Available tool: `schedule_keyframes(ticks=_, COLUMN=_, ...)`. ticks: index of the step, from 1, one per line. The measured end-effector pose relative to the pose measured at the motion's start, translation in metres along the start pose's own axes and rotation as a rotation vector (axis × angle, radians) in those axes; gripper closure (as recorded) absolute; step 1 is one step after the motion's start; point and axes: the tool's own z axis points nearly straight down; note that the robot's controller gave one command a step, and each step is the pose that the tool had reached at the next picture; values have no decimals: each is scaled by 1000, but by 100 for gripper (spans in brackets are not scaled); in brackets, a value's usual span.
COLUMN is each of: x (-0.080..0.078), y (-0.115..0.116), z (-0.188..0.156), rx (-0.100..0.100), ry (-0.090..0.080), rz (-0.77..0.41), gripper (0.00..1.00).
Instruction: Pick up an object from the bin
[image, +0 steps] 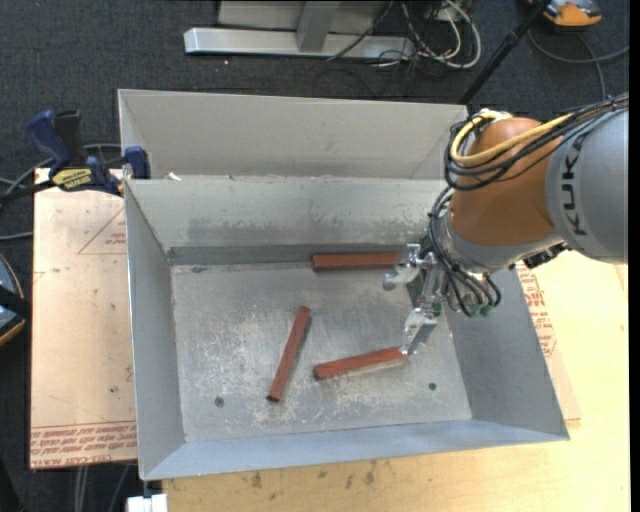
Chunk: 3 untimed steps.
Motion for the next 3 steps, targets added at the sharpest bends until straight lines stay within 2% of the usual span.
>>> schedule_keyframes(ticks=1, x=64, y=-5, z=88, rx=-1, ry=-1, rz=0, gripper=100)
schedule_keyframes(ticks=2, x=64, y=-5, z=88, rx=-1, ry=-1, rz=-1, gripper=100)
schedule_keyframes(ticks=3, x=83, y=3, z=-69, rx=-1, ry=6, rz=78, gripper=100)
